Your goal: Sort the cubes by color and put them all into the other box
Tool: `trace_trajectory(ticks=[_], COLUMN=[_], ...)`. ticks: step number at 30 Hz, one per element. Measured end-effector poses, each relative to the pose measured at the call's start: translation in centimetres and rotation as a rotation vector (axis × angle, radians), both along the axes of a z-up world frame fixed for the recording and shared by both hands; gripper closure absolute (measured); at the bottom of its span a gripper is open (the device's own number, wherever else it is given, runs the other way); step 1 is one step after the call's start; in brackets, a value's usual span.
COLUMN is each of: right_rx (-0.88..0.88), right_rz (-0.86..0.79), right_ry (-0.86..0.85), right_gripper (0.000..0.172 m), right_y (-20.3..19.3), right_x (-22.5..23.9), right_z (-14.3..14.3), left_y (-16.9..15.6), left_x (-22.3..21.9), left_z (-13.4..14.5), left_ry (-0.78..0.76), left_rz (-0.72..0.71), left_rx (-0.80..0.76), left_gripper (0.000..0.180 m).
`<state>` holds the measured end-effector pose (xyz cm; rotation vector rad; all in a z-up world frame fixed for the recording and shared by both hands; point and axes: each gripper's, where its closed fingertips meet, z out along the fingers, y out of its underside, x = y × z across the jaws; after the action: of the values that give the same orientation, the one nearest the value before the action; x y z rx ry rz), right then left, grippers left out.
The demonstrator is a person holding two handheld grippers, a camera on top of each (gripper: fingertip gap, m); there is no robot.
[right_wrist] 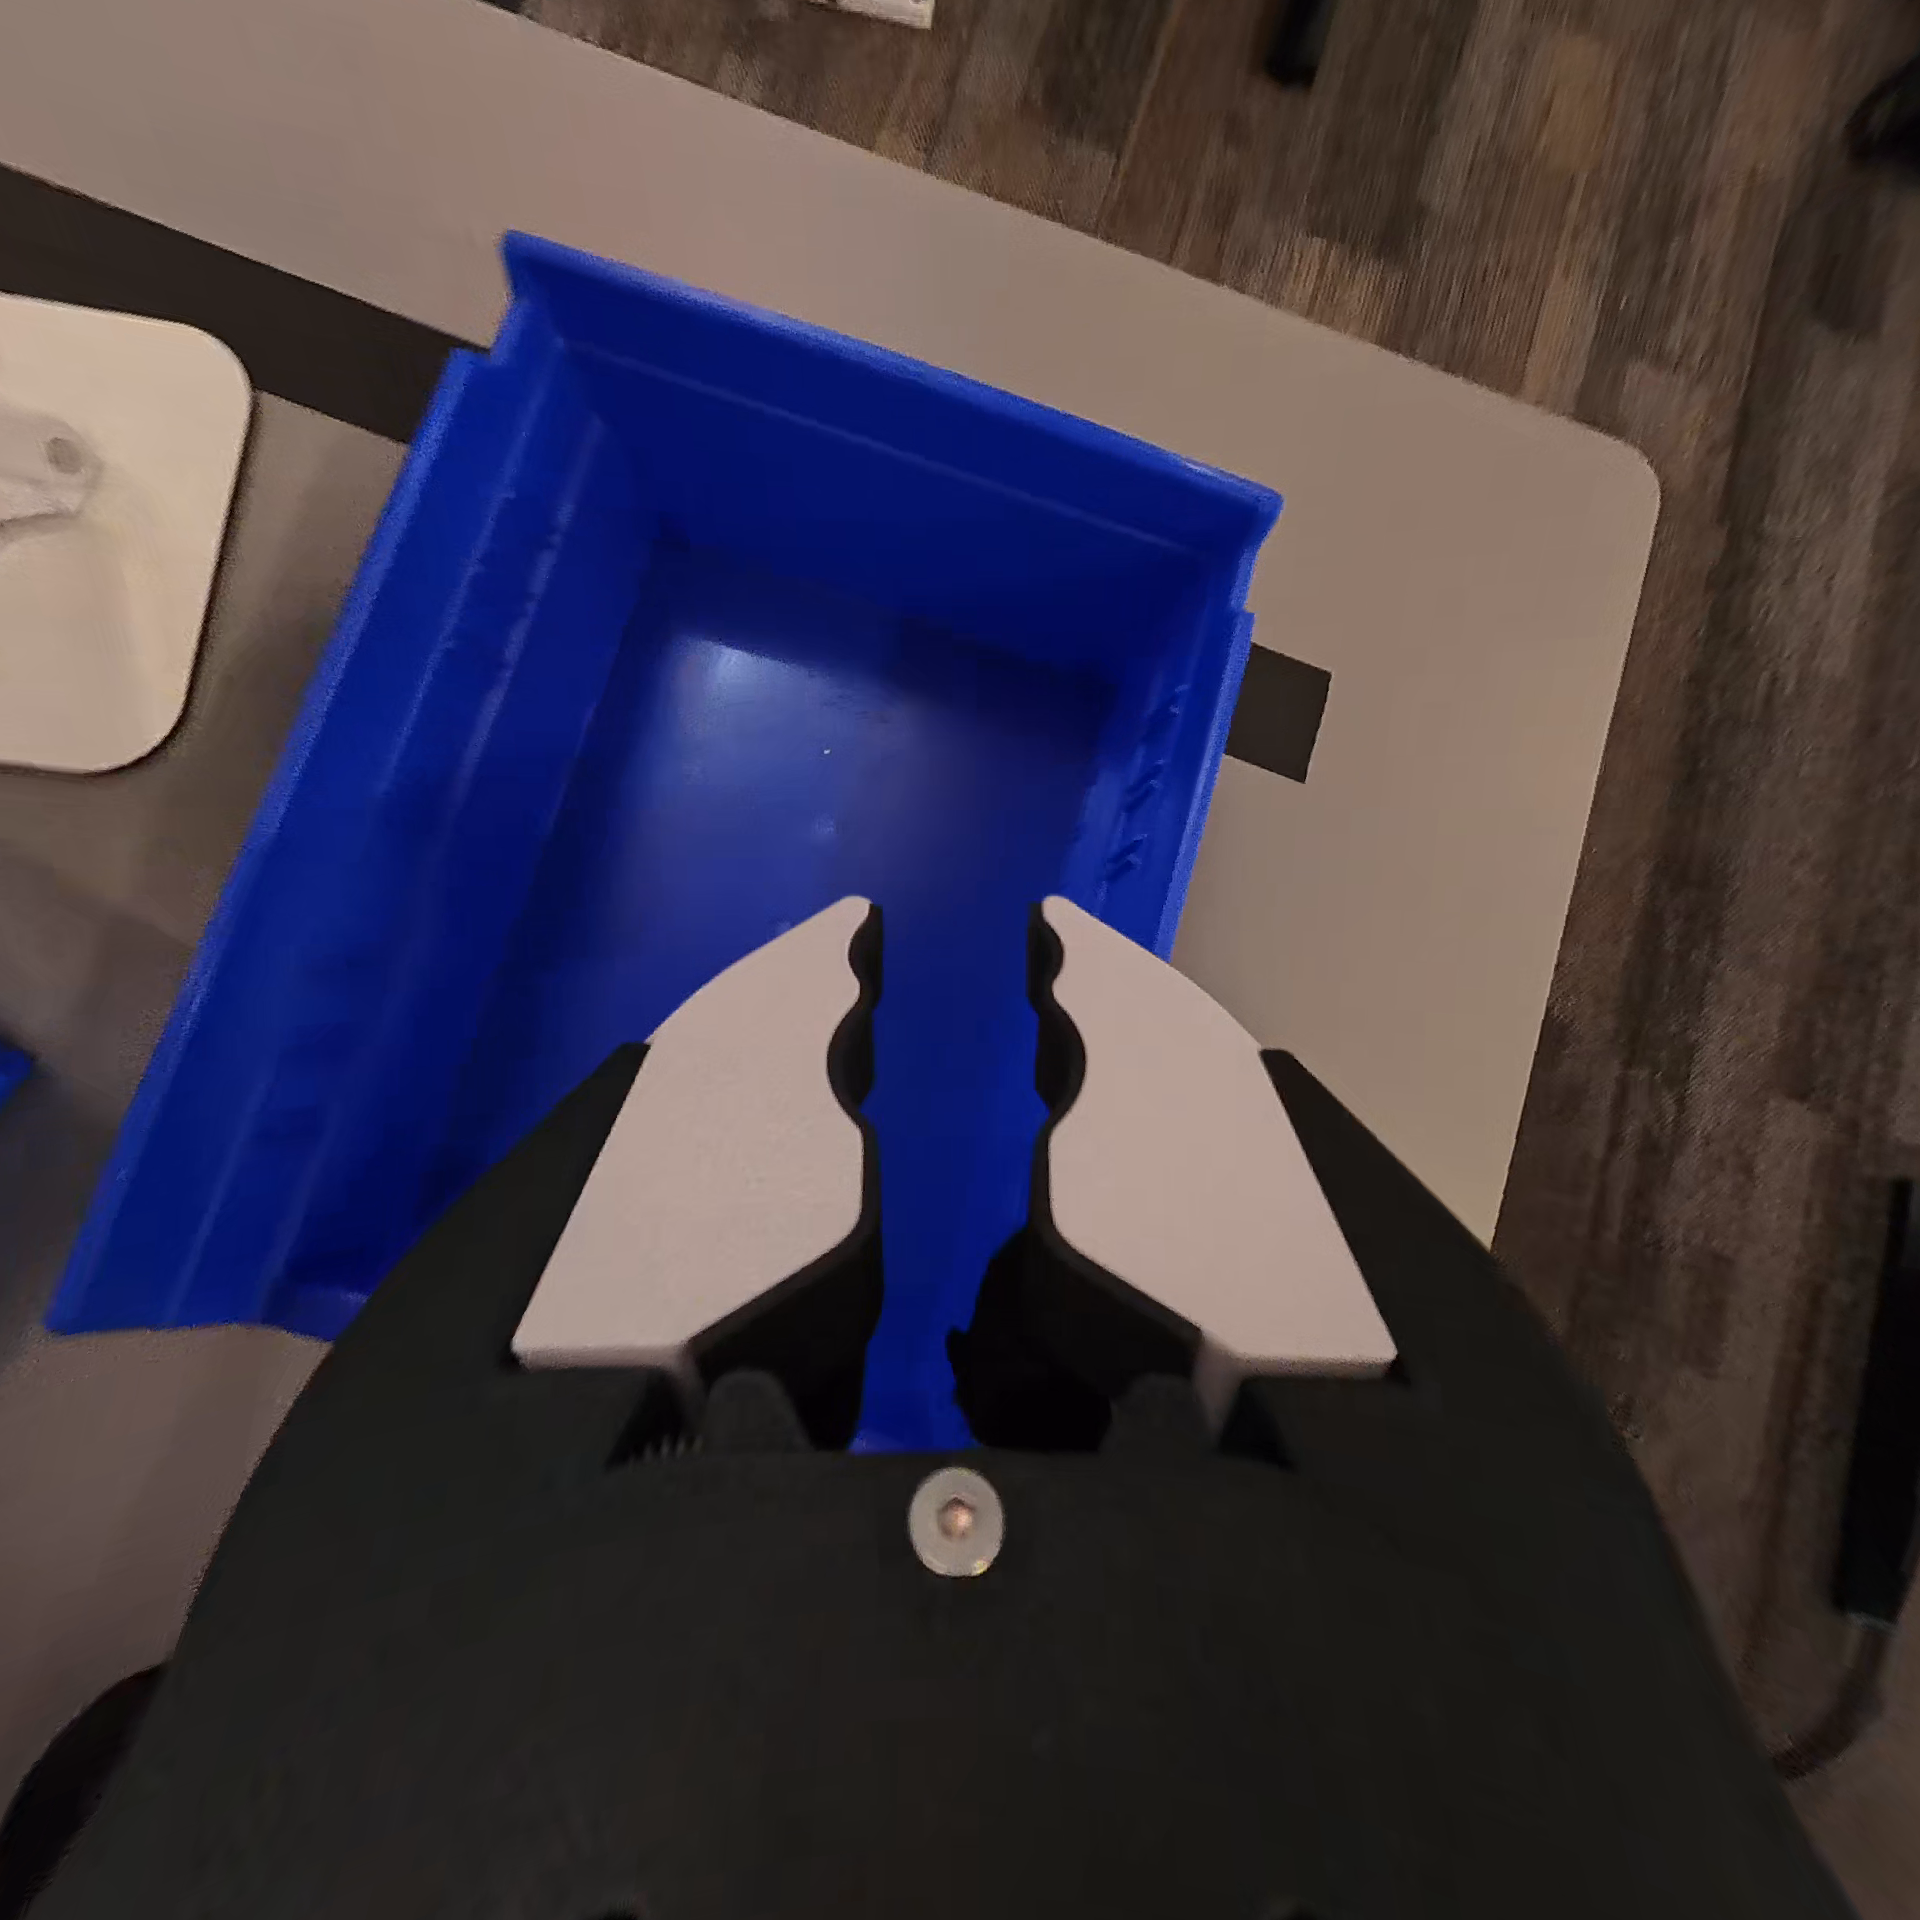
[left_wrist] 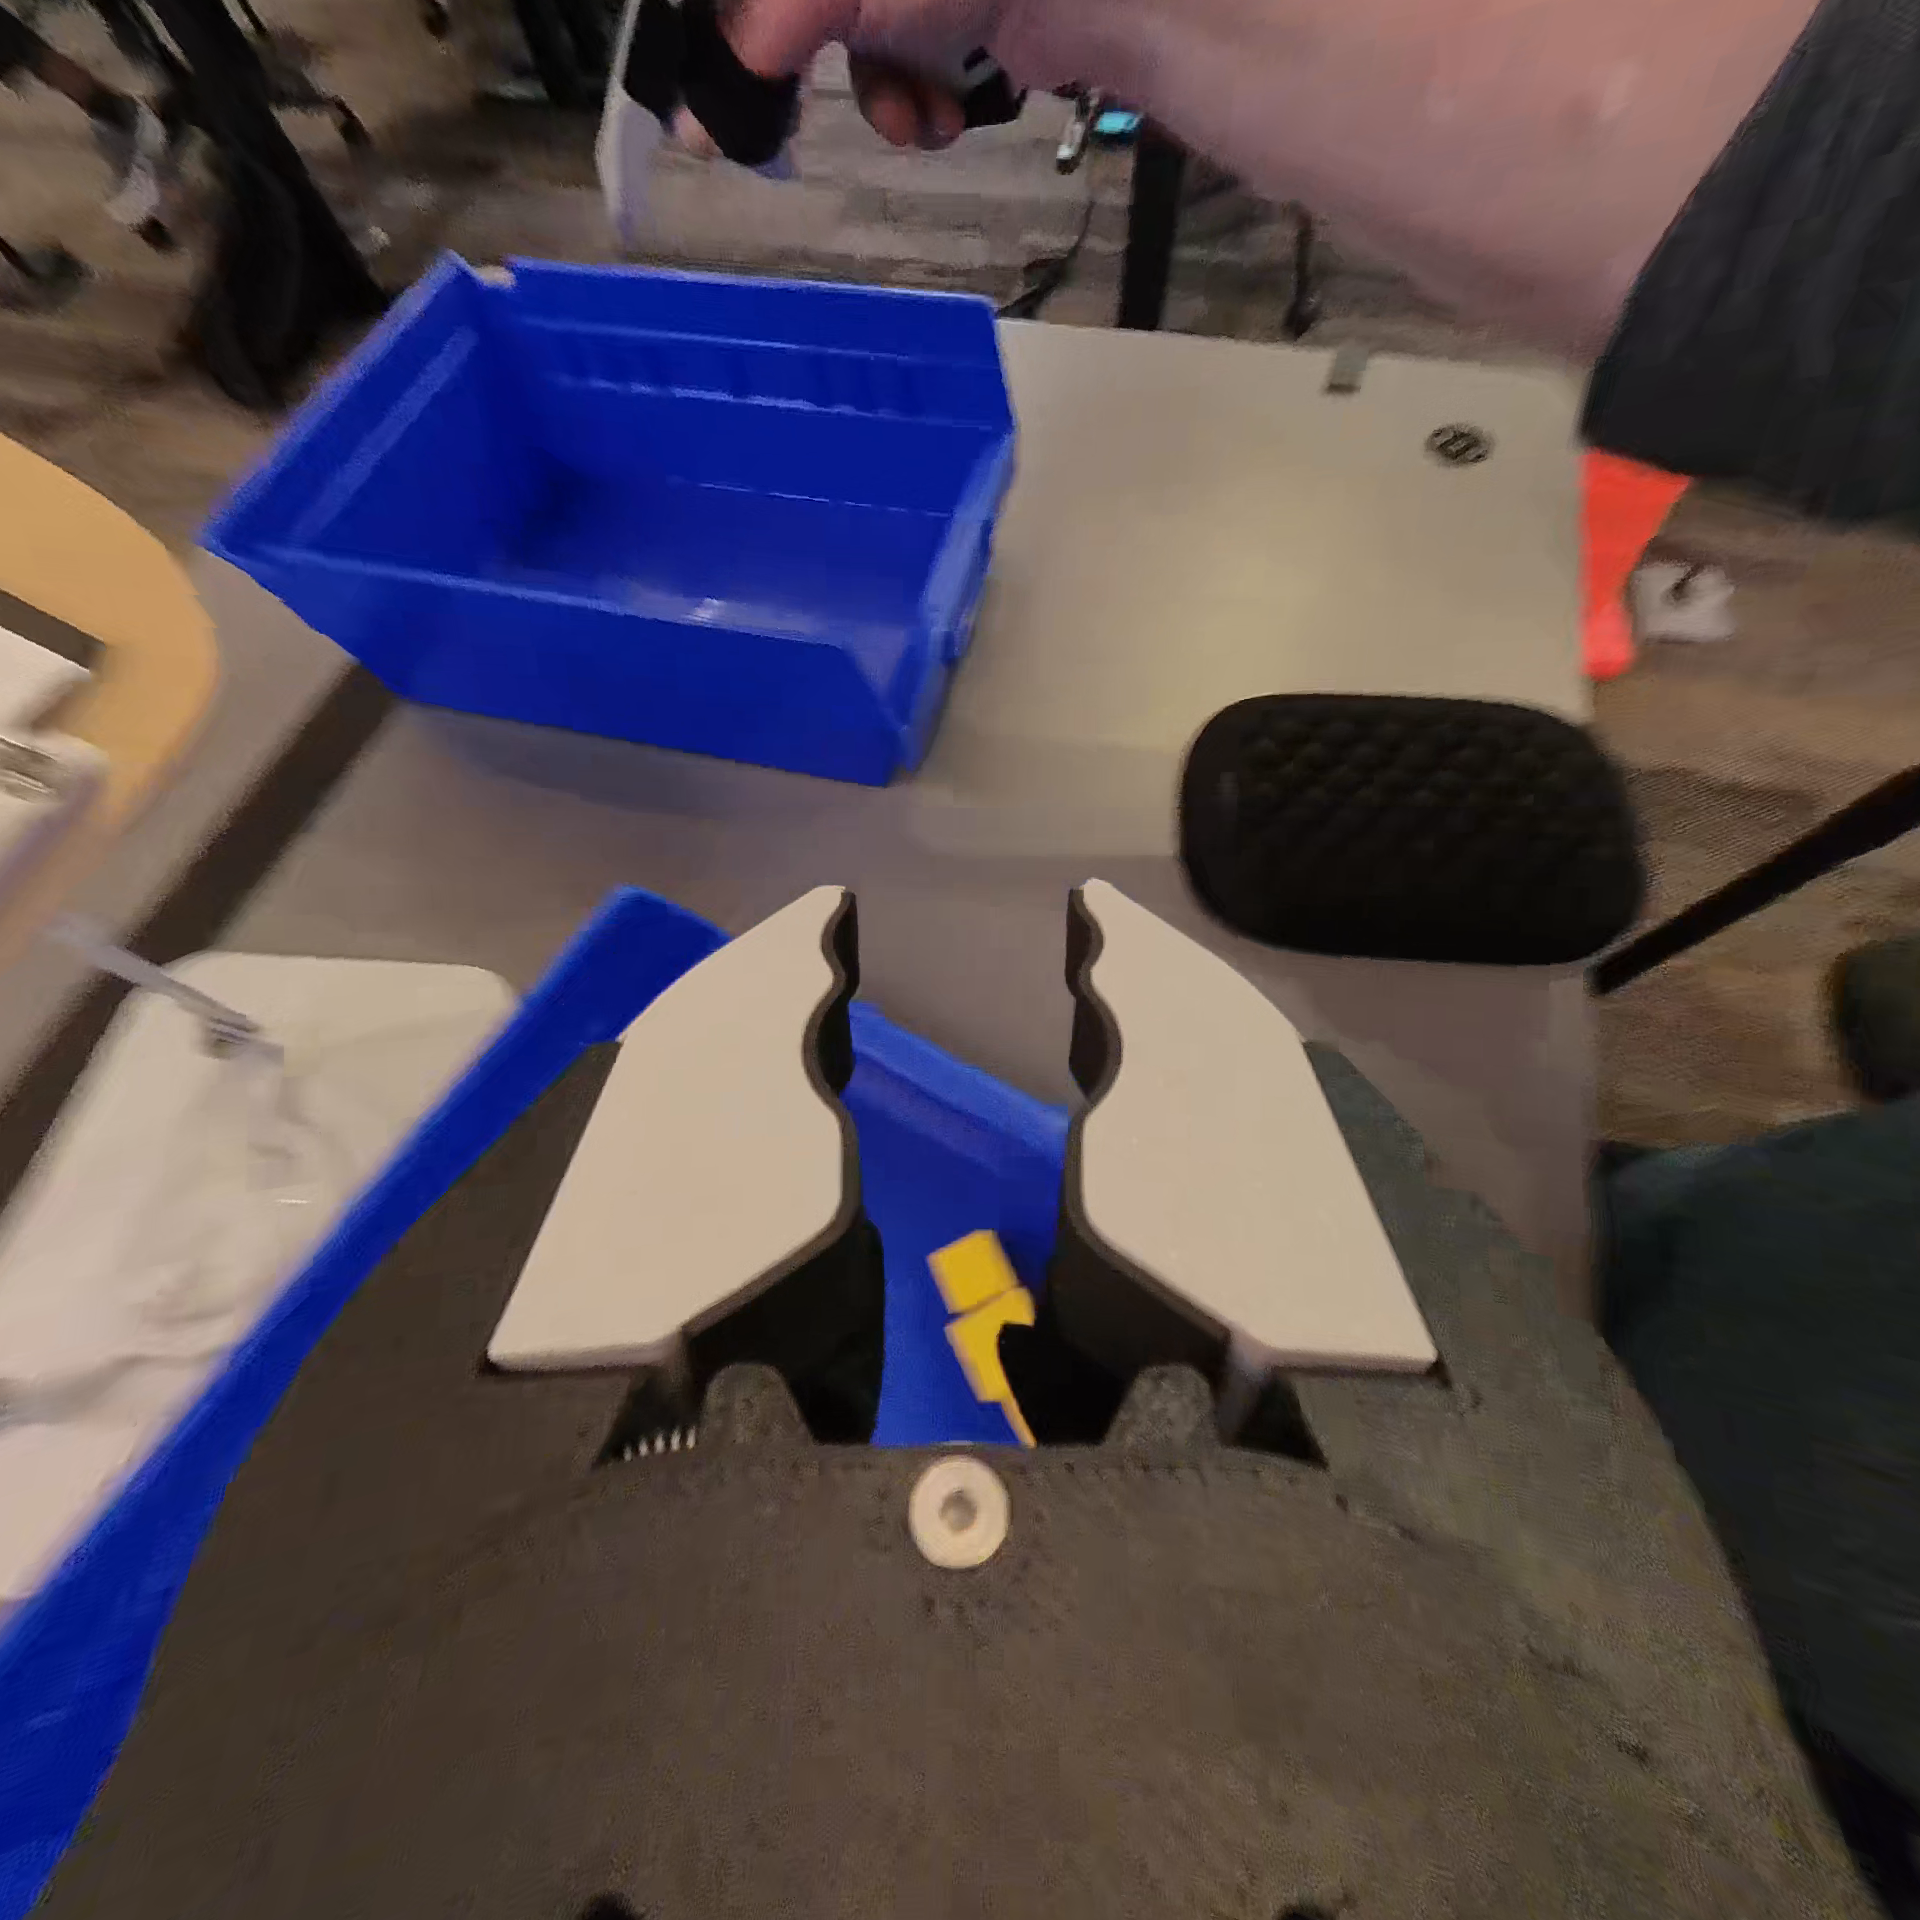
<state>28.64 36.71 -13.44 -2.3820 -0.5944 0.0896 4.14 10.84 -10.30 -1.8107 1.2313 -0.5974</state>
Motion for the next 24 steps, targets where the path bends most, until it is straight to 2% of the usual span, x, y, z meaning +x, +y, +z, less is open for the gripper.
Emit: trace_trajectory(ticks=[2,4,7,10,13,15,17,24], right_rx=[0.013,0.059,0.103,0.139,0.166,0.181,0.183,0.188], right_rz=[0.044,0.091,0.137,0.189,0.229,0.243,0.257,0.28], right_ry=[-0.009,-0.016,-0.019,-0.014,-0.007,-0.005,-0.018,-0.002], right_gripper=[0.145,0.147,0.147,0.151,0.153,0.153,0.153,0.153], right_y=[-1.4,-2.5,-3.9,-5.3,-6.3,-6.7,-7.0,-7.8], right_x=[-0.9,-1.9,-3.1,-4.4,-5.4,-5.7,-5.9,-6.3], right_z=[0.2,0.7,1.2,1.6,1.7,1.5,1.1,0.3], left_y=[-2.0,-4.3,-7.0,-8.4,-8.5,-8.1,-8.0,-8.4], left_x=[0.7,1.5,1.8,1.3,0.3,-0.2,-0.4,-1.9], left_z=[-0.7,-2.1,-5.2,-7.6,-9.8,-10.3,-10.4,-10.4], left_ry=[-0.058,-0.04,0.085,0.184,0.27,0.315,0.329,0.344], left_rz=[0.013,0.017,0.049,0.087,0.124,0.13,0.118,0.064], left_rx=[-0.109,-0.169,-0.152,-0.073,-0.06,-0.004,0.035,0.022], left_gripper=[0.138,0.136,0.134,0.146,0.149,0.17,0.171,0.174])
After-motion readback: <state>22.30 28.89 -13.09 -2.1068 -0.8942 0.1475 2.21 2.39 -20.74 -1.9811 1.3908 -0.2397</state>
